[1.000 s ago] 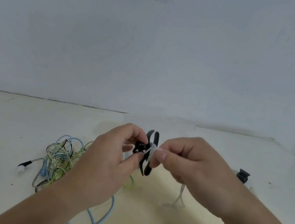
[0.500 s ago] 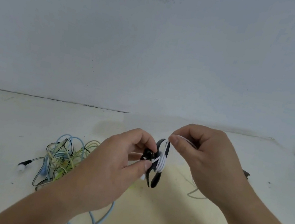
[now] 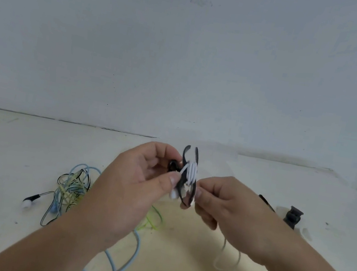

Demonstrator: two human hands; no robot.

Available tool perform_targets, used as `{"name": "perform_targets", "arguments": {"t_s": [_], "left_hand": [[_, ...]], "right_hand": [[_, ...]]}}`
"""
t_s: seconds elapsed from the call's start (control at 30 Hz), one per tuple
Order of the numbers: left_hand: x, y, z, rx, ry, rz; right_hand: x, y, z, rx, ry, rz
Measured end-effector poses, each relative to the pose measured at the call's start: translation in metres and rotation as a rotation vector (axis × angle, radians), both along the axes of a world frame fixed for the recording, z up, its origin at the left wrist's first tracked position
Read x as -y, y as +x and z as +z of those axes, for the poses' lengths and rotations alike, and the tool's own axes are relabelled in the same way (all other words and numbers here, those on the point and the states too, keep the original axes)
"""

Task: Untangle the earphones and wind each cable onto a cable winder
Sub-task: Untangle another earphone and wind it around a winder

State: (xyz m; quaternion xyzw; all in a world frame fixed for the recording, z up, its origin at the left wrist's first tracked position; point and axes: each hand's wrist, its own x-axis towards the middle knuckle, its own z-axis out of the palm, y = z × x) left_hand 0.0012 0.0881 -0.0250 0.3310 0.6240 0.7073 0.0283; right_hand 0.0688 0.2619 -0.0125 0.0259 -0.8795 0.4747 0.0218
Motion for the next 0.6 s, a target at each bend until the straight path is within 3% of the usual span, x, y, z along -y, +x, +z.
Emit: {"name": "perform_targets", "arguments": {"t_s": [0.2, 0.37, 0.6], "left_hand": [[-0.001, -0.004, 0.002, 0.097, 0.101, 0.126], [0.000, -0.004, -0.002, -0.019, -0.019, 0.239], [0.002, 0.000, -0.001, -0.200, -0.103, 0.323]], "right_hand": [[0.010, 0.001, -0.005, 0.017, 0.125, 0.166], [0.007, 0.002, -0.003, -0.067, 0.267, 0.145], [0.004, 0.008, 0.006, -0.037, 0.212, 0.154]]}}
